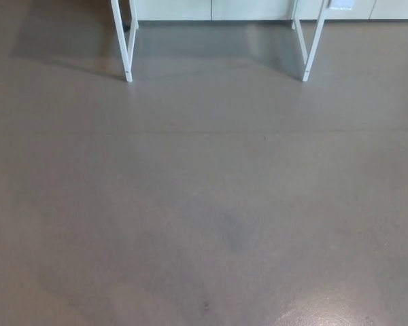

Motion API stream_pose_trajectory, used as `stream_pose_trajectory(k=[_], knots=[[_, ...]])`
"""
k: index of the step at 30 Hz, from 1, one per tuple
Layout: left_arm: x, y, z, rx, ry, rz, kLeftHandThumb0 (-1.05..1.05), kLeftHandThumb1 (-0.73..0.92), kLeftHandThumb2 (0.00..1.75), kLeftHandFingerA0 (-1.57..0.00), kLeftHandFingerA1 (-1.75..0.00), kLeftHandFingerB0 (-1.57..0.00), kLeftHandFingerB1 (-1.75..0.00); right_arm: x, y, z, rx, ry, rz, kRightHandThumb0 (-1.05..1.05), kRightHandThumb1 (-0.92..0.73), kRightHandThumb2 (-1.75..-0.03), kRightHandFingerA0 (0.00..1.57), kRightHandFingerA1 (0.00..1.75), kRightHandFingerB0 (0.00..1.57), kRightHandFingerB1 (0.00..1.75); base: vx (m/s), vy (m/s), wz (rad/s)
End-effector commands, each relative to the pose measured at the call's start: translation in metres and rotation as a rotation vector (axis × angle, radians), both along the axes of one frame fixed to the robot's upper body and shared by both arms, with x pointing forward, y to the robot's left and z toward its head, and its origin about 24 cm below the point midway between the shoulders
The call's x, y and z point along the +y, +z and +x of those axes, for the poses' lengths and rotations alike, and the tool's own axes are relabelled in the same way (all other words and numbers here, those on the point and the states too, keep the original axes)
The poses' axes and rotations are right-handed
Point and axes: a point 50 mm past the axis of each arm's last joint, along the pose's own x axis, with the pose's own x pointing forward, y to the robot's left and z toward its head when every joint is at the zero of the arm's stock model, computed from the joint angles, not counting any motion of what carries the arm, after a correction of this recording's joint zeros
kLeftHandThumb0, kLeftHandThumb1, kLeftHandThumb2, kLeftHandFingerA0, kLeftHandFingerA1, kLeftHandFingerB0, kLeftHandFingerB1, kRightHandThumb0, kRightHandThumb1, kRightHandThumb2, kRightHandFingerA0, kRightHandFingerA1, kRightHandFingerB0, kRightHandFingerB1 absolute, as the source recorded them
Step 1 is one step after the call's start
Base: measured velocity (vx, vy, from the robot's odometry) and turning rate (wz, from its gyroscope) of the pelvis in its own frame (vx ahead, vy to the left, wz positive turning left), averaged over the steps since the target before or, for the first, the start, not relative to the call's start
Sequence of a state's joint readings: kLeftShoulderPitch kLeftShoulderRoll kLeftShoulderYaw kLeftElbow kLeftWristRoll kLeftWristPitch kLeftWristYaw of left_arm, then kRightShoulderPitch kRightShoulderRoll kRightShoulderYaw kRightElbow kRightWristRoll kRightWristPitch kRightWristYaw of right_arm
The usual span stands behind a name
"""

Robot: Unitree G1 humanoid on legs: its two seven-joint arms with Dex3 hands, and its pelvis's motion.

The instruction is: The robot walk towards a table in front and uses its left hand to pick up the pot from the base and places it on the table

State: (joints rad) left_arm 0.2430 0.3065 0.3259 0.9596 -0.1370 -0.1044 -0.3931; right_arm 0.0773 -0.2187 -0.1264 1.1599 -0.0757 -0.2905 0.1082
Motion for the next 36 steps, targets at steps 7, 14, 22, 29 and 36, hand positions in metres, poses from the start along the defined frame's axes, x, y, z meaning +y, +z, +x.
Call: stream_pose_trajectory(k=[7, 14, 22, 29, 36], knots=[[0.004, 0.004, -0.013, -0.046, -0.018, -0.044, 0.04, 0.48, 0.92, -0.21, -0.53, -0.12, -0.48, -0.008, 0.003, -0.014, -0.033, 0.011, -0.007, -0.15, -0.43, -0.88, 0.44, 0.65, 0.17, 0.50, 0.00, 0.000, 0.00], [0.003, 0.004, -0.011, -0.065, -0.028, -0.049, 0.04, 0.49, 0.92, -0.20, -0.53, -0.10, -0.47, -0.009, 0.003, -0.008, -0.035, -0.025, 0.035, -0.17, -0.43, -0.88, 0.40, 0.64, 0.14, 0.50, 0.00, 0.000, 0.00], [0.007, 0.004, -0.021, -0.041, -0.019, -0.012, 0.04, 0.45, 0.89, -0.24, -0.54, -0.12, -0.48, -0.005, 0.000, -0.011, -0.010, 0.009, 0.030, -0.17, -0.42, -0.87, 0.42, 0.64, 0.15, 0.50, 0.20, 0.055, 0.25], [0.006, 0.002, -0.025, -0.023, -0.026, -0.020, 0.00, 0.44, 0.88, -0.21, -0.53, -0.12, -0.48, -0.006, 0.000, -0.019, 0.002, -0.004, 0.032, -0.19, -0.43, -0.88, 0.42, 0.64, 0.15, 0.50, 0.05, 0.139, -0.05], [0.007, 0.003, -0.031, -0.018, -0.024, -0.017, -0.01, 0.44, 0.88, -0.22, -0.53, -0.12, -0.48, -0.004, -0.002, -0.023, 0.012, -0.002, 0.032, -0.18, -0.44, -0.89, 0.44, 0.66, 0.15, 0.50, 0.17, 0.297, -0.11]])
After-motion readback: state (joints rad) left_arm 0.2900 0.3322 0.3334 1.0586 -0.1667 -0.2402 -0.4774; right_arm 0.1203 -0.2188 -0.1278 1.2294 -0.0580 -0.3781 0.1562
